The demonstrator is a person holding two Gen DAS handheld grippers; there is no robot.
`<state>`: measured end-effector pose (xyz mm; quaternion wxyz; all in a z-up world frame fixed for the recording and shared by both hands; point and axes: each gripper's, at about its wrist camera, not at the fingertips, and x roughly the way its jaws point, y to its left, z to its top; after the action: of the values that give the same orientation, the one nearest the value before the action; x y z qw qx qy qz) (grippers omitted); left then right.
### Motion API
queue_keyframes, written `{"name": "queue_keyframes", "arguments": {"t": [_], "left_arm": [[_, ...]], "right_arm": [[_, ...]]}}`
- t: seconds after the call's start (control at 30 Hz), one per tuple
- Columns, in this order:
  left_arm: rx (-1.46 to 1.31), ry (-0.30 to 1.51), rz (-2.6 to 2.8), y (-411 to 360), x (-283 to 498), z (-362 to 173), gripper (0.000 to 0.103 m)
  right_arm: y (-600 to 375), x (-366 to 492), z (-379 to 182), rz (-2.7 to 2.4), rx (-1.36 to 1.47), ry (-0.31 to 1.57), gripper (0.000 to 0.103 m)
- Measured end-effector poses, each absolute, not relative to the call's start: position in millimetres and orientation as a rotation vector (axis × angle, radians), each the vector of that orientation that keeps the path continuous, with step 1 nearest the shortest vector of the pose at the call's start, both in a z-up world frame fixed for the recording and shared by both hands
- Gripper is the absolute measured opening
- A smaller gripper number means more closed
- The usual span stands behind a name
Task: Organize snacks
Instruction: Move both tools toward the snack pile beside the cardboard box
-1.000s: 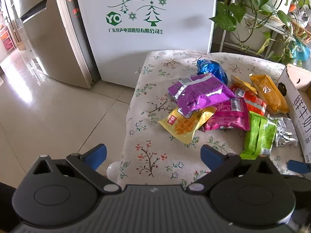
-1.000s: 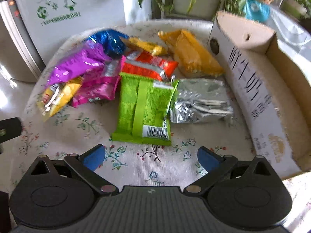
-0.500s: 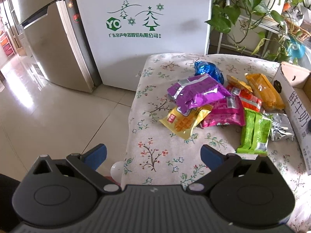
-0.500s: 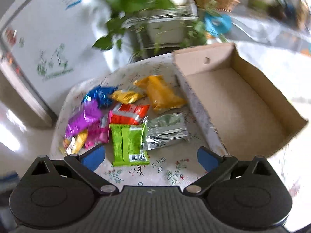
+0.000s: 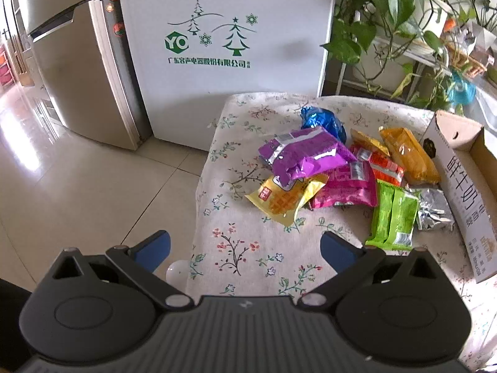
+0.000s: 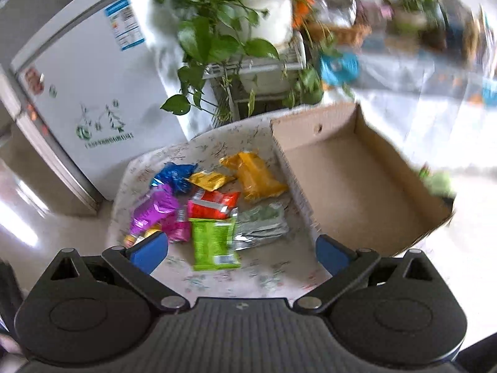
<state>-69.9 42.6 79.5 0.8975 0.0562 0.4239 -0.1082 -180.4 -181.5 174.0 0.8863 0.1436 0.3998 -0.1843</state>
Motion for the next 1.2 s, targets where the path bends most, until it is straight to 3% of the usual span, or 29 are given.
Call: {"name": "queue_keyframes", "arguments": {"t": [0.13,0.27,0.43,0.57,1.2], "left_arm": [[0.096,0.868,-0.239,45.3,-72.8,83.5,0.102],[0.104,0.867,-0.254,43.6,-75.4,82.6,0.102],[0.123,0.871,-0.261,41.0,-77.7,79.5,0.102],[0.134,0.878,-0.265,39.2,-79.7,77.0,0.102],[0.184,0.907,-0.287,22.4,-76.9,86.3,0.102]], "right_arm": [[-185.8,-192.0,155.4,-0.439,0.126,0.833,0.103],[-205.9,-203.1,136.3,-0.407,0.216,0.909,0.103],[-216.8,-215.8,129.7,-0.486,0.226,0.832,0.103],[-219.4,-214.3,122.5,-0.504,0.254,0.873,0.103],[-171.4,-167.1,99.3,-0.399,0.315,0.955,0.103]]}}
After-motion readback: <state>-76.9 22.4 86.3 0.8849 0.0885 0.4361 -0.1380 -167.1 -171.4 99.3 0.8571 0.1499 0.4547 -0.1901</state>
